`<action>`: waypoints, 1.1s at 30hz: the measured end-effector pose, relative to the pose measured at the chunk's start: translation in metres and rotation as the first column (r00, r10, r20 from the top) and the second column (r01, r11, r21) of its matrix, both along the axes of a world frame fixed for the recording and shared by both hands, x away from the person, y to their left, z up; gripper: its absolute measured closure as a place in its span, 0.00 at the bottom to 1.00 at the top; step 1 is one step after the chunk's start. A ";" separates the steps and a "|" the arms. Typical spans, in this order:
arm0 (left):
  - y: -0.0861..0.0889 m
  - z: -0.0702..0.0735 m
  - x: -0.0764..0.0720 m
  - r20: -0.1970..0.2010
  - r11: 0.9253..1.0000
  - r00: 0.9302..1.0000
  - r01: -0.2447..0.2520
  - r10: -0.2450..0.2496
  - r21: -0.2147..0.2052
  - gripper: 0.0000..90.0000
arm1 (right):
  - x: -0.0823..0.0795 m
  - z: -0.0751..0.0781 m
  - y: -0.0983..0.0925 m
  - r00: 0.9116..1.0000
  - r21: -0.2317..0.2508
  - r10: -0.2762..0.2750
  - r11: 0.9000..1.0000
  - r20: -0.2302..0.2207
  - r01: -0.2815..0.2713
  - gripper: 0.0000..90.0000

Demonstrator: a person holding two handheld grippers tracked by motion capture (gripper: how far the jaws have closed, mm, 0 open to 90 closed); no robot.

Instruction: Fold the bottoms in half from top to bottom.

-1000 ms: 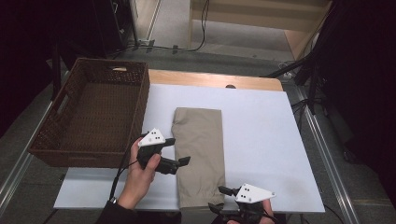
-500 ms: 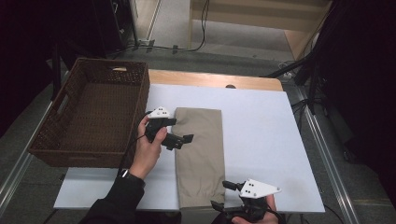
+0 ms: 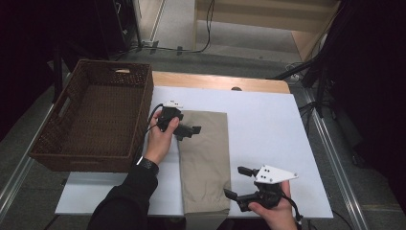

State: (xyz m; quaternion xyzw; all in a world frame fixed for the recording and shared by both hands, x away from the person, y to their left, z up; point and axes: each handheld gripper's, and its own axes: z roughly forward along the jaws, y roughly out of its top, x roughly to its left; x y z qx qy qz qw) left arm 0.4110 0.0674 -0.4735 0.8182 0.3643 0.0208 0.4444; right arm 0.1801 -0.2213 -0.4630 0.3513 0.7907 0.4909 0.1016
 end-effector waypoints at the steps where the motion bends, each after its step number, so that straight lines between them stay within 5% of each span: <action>1: 0.001 -0.001 0.003 -0.006 1.000 1.000 -0.008 0.008 0.002 0.00 | 0.003 0.002 -0.001 1.000 -0.001 0.000 1.000 -0.002 0.000 0.10; 10: 0.000 -0.013 0.017 -0.053 0.997 0.996 -0.071 0.072 0.019 0.05 | 0.044 0.016 -0.017 1.000 0.021 -0.030 0.999 0.001 0.030 0.01; 20: 0.003 -0.019 0.023 -0.067 0.994 0.992 -0.101 0.104 0.034 0.11 | 0.109 0.009 -0.023 0.996 -0.007 -0.079 0.997 -0.031 0.079 0.00; 32: 0.007 -0.021 0.030 -0.074 0.975 0.975 -0.204 0.211 0.090 0.31 | 0.184 -0.007 -0.017 0.984 -0.034 -0.128 0.992 -0.121 0.125 0.00; 33: 0.008 -0.020 0.030 -0.070 0.971 0.972 -0.218 0.225 0.097 0.34 | 0.189 -0.009 -0.018 0.982 -0.028 -0.138 0.990 -0.128 0.136 0.06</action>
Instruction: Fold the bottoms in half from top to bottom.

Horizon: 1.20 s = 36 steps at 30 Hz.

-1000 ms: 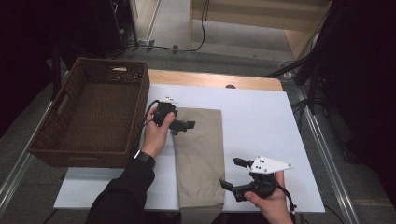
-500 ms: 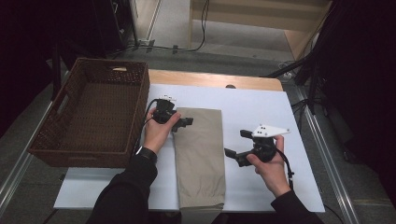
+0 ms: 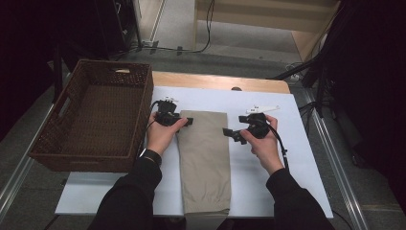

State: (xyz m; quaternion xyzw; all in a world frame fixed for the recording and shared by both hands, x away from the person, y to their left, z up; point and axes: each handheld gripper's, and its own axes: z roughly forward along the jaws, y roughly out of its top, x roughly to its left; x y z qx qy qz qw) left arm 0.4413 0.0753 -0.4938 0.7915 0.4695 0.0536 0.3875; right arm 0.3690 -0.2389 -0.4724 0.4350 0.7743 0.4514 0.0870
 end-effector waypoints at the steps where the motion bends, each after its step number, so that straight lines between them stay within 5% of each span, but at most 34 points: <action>1: 0.001 0.000 0.001 0.003 1.000 1.000 -0.007 0.007 0.003 0.37 | 0.004 -0.002 0.000 1.000 -0.002 -0.019 1.000 0.003 0.019 0.11; 10: 0.003 -0.004 0.006 -0.001 0.999 0.999 -0.034 0.034 0.029 0.57 | 0.037 -0.022 0.004 0.996 -0.120 -0.075 0.990 -0.056 0.068 0.33; 25: 0.002 -0.009 0.009 0.026 0.998 0.999 -0.037 0.036 0.047 0.68 | 0.070 -0.036 0.016 0.991 -0.186 -0.119 0.977 -0.068 0.105 0.51; 30: 0.002 -0.009 0.009 0.025 0.998 0.999 -0.043 0.042 0.051 0.76 | 0.070 -0.042 0.019 0.992 -0.187 -0.107 0.978 -0.066 0.093 0.61; 36: -0.001 -0.009 0.008 0.025 0.999 1.000 -0.010 0.009 0.053 0.93 | 0.072 -0.044 0.018 0.988 -0.115 -0.096 0.990 -0.118 0.083 0.91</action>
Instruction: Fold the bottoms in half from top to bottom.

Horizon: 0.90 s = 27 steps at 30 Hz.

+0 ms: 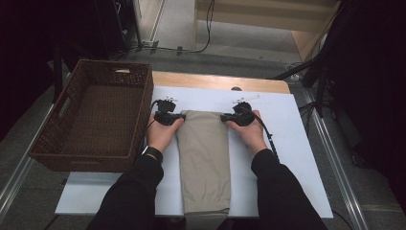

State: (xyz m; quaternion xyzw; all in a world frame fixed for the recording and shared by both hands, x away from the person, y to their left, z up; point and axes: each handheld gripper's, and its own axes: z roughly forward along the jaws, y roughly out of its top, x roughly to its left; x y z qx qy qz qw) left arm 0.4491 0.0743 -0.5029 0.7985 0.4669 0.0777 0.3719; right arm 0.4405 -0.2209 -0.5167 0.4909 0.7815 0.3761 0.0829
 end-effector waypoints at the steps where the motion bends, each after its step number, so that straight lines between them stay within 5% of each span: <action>1: -0.001 0.000 0.000 0.002 1.000 1.000 0.001 -0.001 0.005 0.95 | 0.000 0.000 0.000 1.000 0.000 0.004 1.000 0.004 -0.004 0.93; 5: -0.002 0.004 0.000 0.022 1.000 1.000 0.000 -0.001 0.027 0.97 | -0.002 0.003 0.001 1.000 -0.027 0.006 1.000 0.020 -0.005 0.97; 10: 0.000 0.020 0.008 0.054 1.000 0.998 -0.016 0.016 -0.004 0.98 | 0.001 0.015 -0.005 0.999 -0.011 -0.017 1.000 0.049 0.017 0.97; 27: -0.017 0.085 0.047 0.188 1.000 0.982 0.002 0.001 -0.016 0.98 | 0.032 0.079 -0.017 0.983 -0.043 -0.047 0.998 0.175 0.055 0.97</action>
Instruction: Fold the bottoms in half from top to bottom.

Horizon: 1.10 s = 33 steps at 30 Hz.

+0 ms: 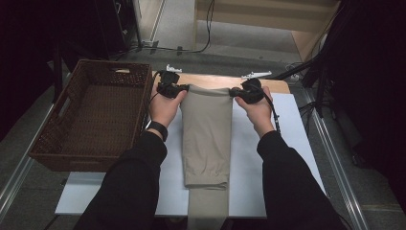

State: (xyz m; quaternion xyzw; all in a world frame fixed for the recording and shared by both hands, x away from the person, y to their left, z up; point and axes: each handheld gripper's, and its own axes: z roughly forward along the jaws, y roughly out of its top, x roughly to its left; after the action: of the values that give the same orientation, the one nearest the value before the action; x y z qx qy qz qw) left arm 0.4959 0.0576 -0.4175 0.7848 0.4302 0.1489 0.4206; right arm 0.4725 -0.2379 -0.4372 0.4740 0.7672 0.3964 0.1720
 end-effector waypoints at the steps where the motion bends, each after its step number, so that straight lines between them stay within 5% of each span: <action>1: 0.000 0.002 0.003 -0.001 1.000 1.000 -0.001 0.001 -0.001 0.98 | 0.002 0.003 0.000 1.000 -0.001 -0.002 1.000 0.003 0.002 0.97; 3: 0.000 0.005 0.007 -0.002 1.000 1.000 -0.007 0.007 0.004 0.98 | 0.006 0.006 0.002 1.000 0.000 -0.009 1.000 0.012 0.009 0.97; 5: 0.003 0.007 0.012 -0.012 0.999 1.000 -0.024 0.023 -0.046 0.95 | 0.009 0.010 0.002 0.999 0.015 -0.038 0.999 0.030 0.037 0.95; 6: 0.005 0.007 0.012 -0.019 0.996 0.999 -0.032 0.031 -0.080 0.86 | 0.011 0.011 0.001 0.998 0.029 -0.052 0.998 0.044 0.051 0.89; 8: 0.005 0.009 0.010 -0.015 0.996 0.999 -0.037 0.036 -0.078 0.63 | 0.015 0.015 0.000 0.995 0.043 -0.089 0.995 0.048 0.087 0.52; 11: 0.003 0.008 0.003 -0.034 0.996 0.999 -0.010 0.007 -0.087 0.38 | 0.012 0.018 -0.006 0.997 0.055 -0.075 0.996 0.008 0.075 0.35; 14: 0.004 0.005 -0.008 -0.034 0.992 0.999 0.015 -0.019 -0.129 0.30 | 0.004 0.016 -0.010 0.997 0.067 -0.072 0.995 -0.019 0.074 0.24; 19: 0.003 -0.001 -0.030 -0.037 0.979 0.991 0.120 -0.128 -0.164 0.14 | -0.021 0.005 -0.014 0.998 0.097 -0.058 0.994 -0.011 0.059 0.16; 24: 0.007 -0.004 -0.054 -0.027 0.966 0.985 0.163 -0.172 -0.201 0.14 | -0.050 -0.003 -0.015 1.000 0.123 -0.020 0.992 -0.004 0.021 0.14; 33: 0.008 -0.018 -0.100 -0.010 0.946 0.964 0.259 -0.266 -0.197 0.11 | -0.100 -0.017 -0.011 0.999 0.125 0.041 0.991 0.015 -0.043 0.09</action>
State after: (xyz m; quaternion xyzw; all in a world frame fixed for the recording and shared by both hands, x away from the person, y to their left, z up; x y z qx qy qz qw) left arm 0.3962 0.0653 -0.4359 0.7928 0.3421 0.0346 0.5032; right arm 0.3729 -0.2486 -0.4539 0.4653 0.7495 0.4501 0.1382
